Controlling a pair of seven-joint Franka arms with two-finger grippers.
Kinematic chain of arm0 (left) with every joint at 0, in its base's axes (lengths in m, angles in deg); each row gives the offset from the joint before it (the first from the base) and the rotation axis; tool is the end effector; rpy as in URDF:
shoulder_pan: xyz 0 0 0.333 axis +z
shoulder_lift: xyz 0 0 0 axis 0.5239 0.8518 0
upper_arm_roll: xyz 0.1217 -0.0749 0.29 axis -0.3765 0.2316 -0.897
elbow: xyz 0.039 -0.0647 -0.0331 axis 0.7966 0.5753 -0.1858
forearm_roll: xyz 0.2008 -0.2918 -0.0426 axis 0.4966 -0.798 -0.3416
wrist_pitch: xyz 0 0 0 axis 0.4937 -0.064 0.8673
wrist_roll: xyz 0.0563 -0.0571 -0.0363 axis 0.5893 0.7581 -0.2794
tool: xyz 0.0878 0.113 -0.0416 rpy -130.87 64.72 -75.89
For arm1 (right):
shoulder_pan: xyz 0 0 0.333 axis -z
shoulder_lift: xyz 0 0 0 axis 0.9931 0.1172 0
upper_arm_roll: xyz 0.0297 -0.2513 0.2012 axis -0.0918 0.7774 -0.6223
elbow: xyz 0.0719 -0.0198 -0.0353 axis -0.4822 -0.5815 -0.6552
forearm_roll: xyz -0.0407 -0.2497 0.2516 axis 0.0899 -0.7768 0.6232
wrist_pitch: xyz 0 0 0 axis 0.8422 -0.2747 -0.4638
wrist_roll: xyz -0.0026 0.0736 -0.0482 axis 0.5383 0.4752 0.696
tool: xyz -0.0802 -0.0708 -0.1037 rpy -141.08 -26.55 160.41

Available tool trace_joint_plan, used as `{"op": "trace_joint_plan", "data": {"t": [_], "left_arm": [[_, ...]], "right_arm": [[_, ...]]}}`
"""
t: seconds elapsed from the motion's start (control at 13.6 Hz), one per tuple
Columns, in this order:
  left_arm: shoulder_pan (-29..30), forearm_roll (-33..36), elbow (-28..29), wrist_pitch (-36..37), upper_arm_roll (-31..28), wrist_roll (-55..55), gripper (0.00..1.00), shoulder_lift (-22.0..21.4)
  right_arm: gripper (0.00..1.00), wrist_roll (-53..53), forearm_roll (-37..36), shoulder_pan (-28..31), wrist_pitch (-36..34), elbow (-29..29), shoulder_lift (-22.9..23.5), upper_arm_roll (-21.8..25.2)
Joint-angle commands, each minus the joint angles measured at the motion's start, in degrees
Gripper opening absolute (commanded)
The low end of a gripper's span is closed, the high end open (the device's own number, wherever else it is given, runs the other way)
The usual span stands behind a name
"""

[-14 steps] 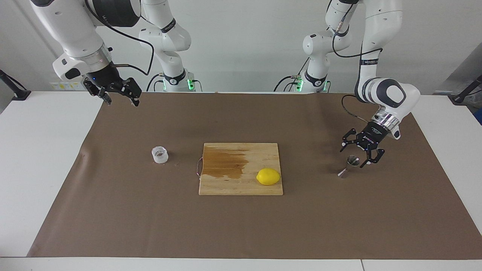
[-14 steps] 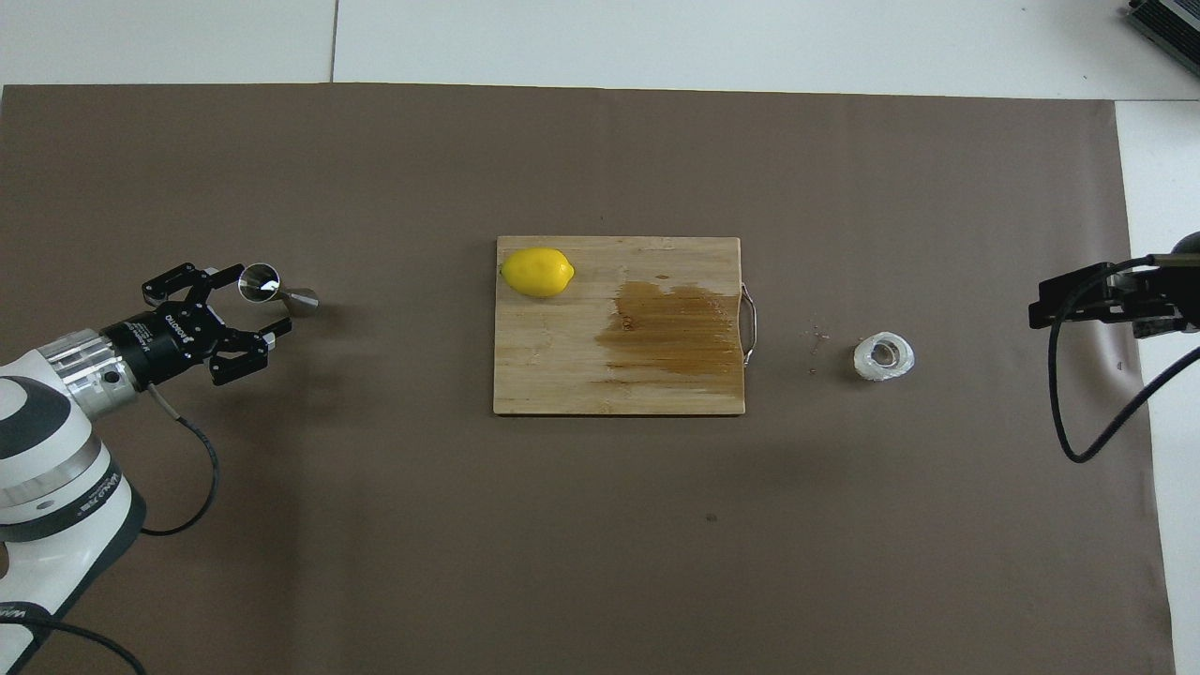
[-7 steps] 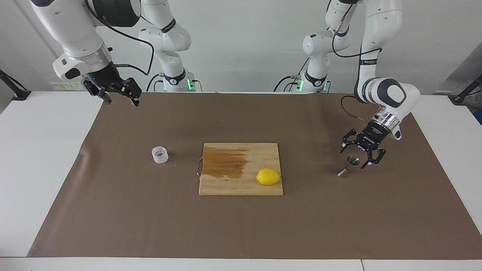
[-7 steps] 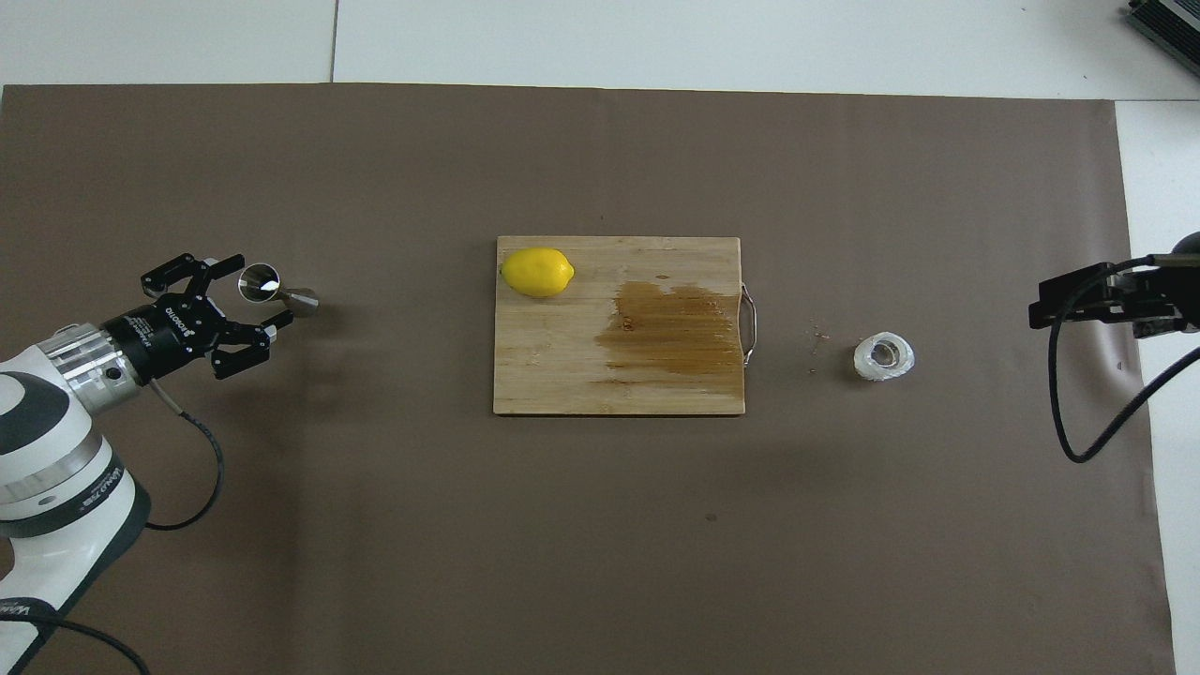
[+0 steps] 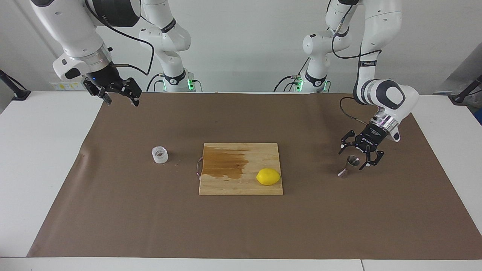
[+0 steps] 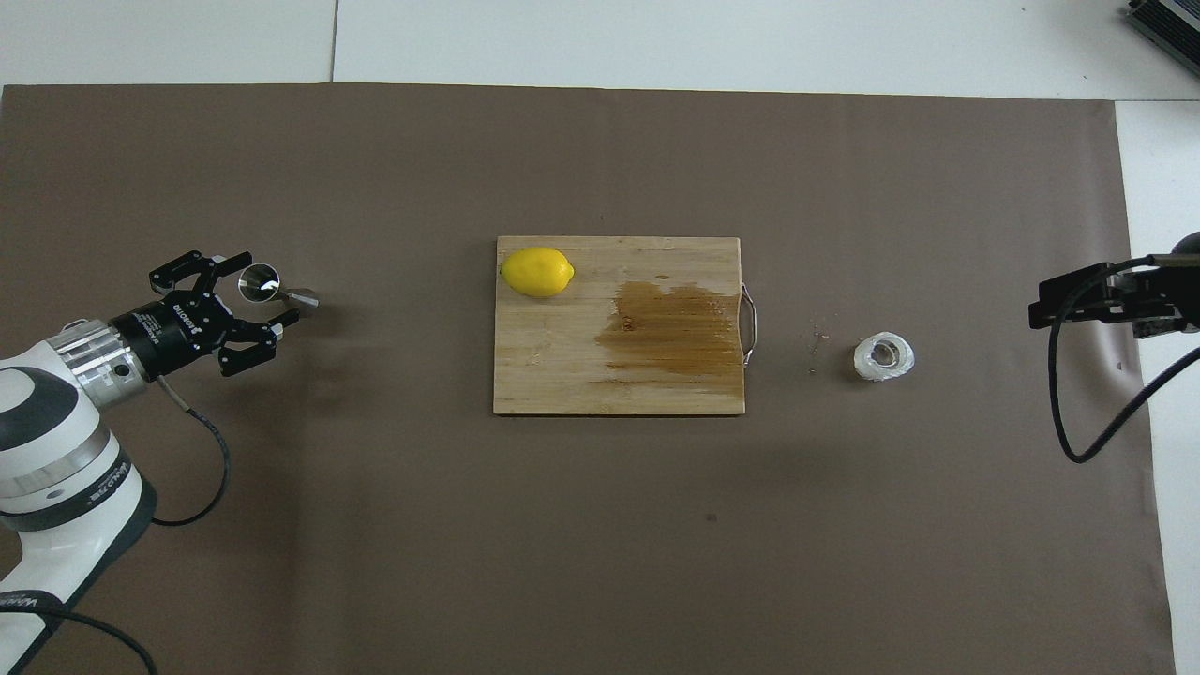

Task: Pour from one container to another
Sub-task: 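Close the left gripper around the small metal cup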

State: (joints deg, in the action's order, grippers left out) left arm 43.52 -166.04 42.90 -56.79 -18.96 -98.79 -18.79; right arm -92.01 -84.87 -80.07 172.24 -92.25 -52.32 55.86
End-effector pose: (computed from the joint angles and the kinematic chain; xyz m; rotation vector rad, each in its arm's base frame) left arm 0.5372 0.0115 0.3255 0.9398 1.9508 -0.5323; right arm 0.5079 -0.0147 0.5792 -3.1054 0.1620 0.0711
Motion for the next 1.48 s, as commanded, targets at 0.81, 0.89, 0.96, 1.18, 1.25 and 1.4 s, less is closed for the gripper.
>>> {"op": "trace_joint_plan", "data": {"t": [0.81, 0.89, 0.96, 1.18, 1.25, 1.4], "left_arm": [[-0.4, -1.6, -1.4, -0.9, -0.4, 1.5, 0.94, 1.2], [-0.5, -1.6, -1.4, -0.9, -0.4, 1.5, 0.93, 1.2], [-0.4, -1.6, -1.4, -0.9, -0.4, 1.5, 0.92, 1.2], [-0.6, -1.6, -1.4, -1.0, -0.4, 1.5, 0.87, 1.2], [-0.6, -1.6, -1.4, -1.0, -0.4, 1.5, 0.83, 1.2], [-0.6, -1.6, -1.4, -1.1, -0.4, 1.5, 0.82, 1.2]], "right_arm": [[1.00, -1.1, 1.2, 0.5, -0.1, -1.2, -1.1, -0.3], [1.00, -1.1, 1.2, 0.5, -0.1, -1.2, -1.1, -0.3], [1.00, -1.1, 1.2, 0.5, -0.1, -1.2, -1.1, -0.3], [1.00, -1.1, 1.2, 0.5, -0.1, -1.2, -1.1, -0.3], [1.00, -1.1, 1.2, 0.5, -0.1, -1.2, -1.1, -0.3], [1.00, -1.1, 1.2, 0.5, -0.1, -1.2, -1.1, -0.3]]}}
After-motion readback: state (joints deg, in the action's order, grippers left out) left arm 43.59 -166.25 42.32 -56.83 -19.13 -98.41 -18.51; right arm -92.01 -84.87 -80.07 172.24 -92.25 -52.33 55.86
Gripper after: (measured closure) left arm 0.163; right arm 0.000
